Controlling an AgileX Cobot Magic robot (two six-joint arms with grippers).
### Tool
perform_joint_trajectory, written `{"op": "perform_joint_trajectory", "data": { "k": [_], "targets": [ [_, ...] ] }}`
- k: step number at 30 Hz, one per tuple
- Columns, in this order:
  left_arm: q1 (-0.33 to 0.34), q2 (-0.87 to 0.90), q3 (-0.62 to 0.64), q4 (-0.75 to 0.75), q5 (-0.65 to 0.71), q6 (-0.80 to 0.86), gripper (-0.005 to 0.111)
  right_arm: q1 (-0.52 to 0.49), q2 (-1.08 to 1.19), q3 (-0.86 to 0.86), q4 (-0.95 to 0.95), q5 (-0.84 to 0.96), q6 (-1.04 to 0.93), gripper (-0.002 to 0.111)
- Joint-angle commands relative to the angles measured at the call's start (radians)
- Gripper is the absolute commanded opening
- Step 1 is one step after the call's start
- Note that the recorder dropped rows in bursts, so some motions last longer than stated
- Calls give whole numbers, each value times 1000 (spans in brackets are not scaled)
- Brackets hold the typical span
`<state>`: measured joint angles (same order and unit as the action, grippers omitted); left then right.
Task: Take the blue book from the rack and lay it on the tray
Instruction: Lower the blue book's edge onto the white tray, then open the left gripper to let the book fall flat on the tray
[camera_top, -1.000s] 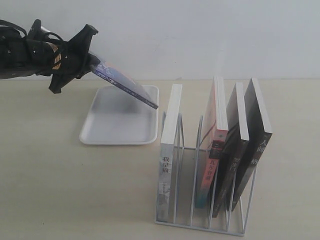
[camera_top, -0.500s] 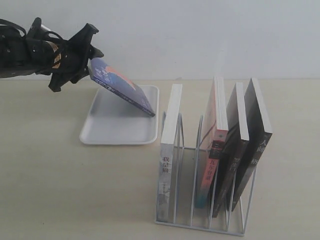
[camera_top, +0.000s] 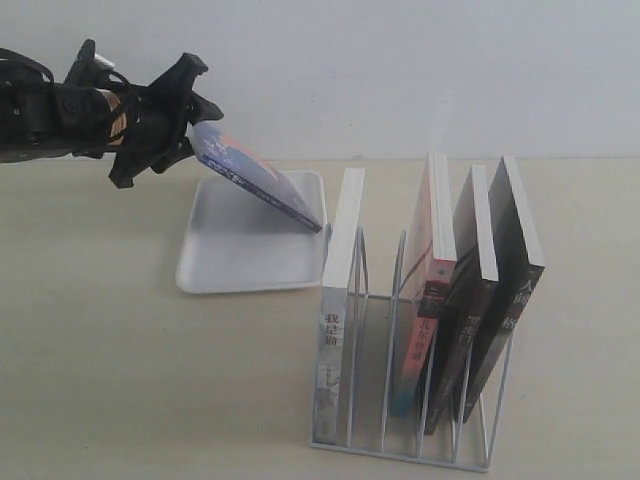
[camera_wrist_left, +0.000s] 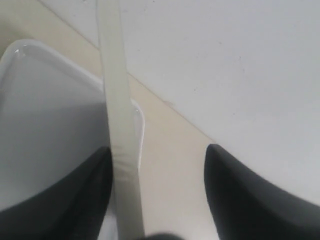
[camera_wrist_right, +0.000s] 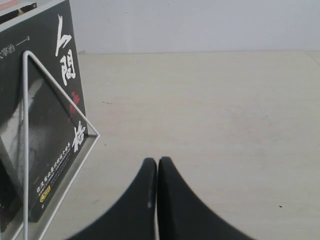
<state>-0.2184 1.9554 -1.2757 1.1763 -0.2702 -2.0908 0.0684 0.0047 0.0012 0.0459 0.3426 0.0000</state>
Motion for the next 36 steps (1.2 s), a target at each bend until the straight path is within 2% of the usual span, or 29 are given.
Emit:
{"op": "perform_joint_trajectory", "data": {
  "k": [1,5,13,18,25,36],
  "targets": [
    [-1,-6,18,54,-46,-9,53,-7,-5,-1,-1,-9,0,0],
    [-1,-9,18,116,-101,-9,53,-7,-5,-1,-1,-9,0,0],
    [-1,-29,43,244,-105,-9,53,-7,-5,-1,-1,-9,0,0],
    [23,-60,70,288,-105,-9,53,-7,-5,-1,-1,-9,0,0],
    [79,-115,103,339,-114,-9,53,-7,-5,-1,-1,-9,0,0],
    [198,-209,112,446,-228,-9,53,-7,-5,-1,-1,-9,0,0]
  ]
}}
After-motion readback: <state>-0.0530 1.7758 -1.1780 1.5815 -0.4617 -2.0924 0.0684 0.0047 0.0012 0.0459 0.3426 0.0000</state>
